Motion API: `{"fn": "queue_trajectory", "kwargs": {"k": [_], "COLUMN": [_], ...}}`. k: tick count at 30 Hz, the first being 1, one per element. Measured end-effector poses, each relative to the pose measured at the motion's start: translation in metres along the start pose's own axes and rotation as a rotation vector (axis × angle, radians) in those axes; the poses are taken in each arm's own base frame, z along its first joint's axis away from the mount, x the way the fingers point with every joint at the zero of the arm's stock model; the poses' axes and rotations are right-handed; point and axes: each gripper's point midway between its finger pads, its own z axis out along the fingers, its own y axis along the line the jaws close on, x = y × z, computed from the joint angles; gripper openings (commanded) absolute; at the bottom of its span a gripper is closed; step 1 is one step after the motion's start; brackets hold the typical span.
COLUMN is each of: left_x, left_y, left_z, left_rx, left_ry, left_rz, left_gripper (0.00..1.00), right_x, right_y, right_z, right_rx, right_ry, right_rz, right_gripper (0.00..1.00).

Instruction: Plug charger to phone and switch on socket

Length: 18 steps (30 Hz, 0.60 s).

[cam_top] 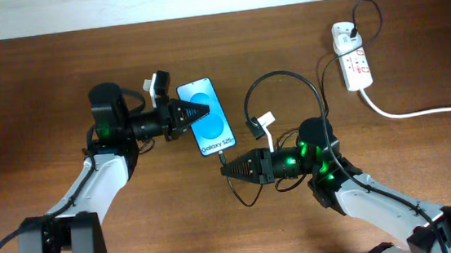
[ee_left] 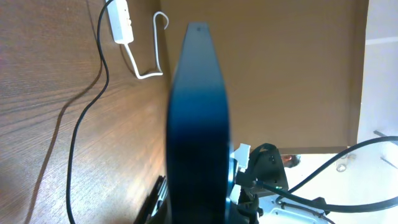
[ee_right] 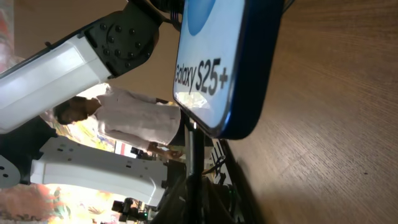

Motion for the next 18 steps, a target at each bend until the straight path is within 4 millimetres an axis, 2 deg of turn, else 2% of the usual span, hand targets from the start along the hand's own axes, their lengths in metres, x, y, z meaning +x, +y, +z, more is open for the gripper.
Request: {"fn": "queue_trajectory", "kwargs": {"k": [18], "left_x": [0.0098], "left_y": [-0.0057], "left_z": [0.0010], "left_rx": [0.033], "left_ry": [0.055], "left_rz": [0.086], "left_gripper": [0.00], "right_x": [0.0049], "right_y": [0.0030], "right_z": [0.0014], "right_rx": [-0.015], "right_ry": [0.025], "right_rz": [-0.002], "right_gripper": [0.04]}}
